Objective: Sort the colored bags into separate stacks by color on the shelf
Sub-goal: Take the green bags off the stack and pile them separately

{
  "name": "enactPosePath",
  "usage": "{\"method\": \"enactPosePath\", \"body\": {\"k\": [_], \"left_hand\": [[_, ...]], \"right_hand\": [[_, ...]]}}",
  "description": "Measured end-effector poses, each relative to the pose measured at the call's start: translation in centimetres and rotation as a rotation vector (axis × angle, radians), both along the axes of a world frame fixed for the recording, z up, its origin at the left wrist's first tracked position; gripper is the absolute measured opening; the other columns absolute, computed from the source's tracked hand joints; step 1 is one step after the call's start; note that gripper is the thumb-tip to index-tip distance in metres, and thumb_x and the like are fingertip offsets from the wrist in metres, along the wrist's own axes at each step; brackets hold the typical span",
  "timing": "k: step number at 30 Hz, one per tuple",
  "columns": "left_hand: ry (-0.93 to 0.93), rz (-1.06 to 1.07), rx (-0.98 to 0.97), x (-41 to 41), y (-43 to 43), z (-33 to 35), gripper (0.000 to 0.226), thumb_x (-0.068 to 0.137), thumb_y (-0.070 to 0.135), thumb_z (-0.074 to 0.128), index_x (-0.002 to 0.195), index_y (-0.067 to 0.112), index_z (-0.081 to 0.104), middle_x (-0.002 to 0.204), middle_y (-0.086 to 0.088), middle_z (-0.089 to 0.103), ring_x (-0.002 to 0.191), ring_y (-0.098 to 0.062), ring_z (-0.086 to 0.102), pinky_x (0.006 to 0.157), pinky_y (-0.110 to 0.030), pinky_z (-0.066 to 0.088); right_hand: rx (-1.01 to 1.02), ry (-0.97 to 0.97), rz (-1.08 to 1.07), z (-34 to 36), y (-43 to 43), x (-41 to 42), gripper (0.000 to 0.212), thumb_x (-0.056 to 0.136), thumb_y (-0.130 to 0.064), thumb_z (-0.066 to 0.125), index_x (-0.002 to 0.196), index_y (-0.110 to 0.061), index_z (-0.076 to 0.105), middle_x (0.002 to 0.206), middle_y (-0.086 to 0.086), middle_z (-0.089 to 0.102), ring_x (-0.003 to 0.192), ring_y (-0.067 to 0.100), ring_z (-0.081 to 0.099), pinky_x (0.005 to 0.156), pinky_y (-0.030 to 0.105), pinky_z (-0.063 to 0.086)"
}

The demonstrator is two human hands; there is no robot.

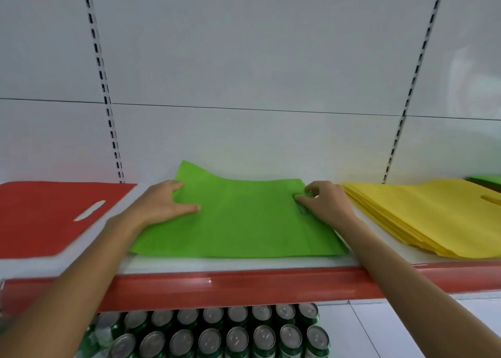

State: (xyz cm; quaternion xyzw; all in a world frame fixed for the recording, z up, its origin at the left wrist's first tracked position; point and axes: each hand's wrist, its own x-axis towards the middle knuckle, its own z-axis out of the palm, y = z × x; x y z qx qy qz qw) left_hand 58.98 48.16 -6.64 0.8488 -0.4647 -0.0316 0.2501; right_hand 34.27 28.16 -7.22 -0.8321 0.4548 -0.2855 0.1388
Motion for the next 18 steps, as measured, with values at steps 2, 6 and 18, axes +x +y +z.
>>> {"method": "enactPosePath", "body": {"k": [2,6,18], "left_hand": [[0.009,0.001,0.022,0.3,-0.3,-0.3,0.088,0.073,0.045,0.073,0.143,0.01,0.033,0.15,-0.006,0.032,0.136,-0.019,0.033,0.11,-0.025,0.024],[0.001,-0.018,0.045,0.8,-0.5,-0.5,0.089,0.072,0.046,0.073,0.144,0.013,0.032,0.151,-0.005,0.031,0.137,-0.02,0.031,0.11,-0.027,0.024],[-0.041,0.003,0.127,0.3,-0.1,-1.4,0.101,0.052,0.077,0.047,0.138,0.024,0.043,0.146,-0.004,0.039,0.133,-0.022,0.037,0.109,-0.038,0.032]], "right_hand": [[0.003,-0.011,0.01,0.0,-0.1,0.1,0.044,0.082,-0.041,0.067,0.116,-0.013,0.065,0.115,0.009,0.067,0.108,0.027,0.059,0.089,0.033,0.047],[0.009,0.056,0.01,0.0,-0.2,0.2,0.046,0.083,-0.035,0.066,0.123,-0.013,0.061,0.121,0.01,0.063,0.114,0.027,0.055,0.093,0.033,0.045],[-0.092,0.171,0.044,-0.7,-0.1,0.1,0.038,0.088,-0.038,0.059,0.107,-0.007,0.069,0.112,0.014,0.065,0.105,0.03,0.058,0.083,0.034,0.048]]}}
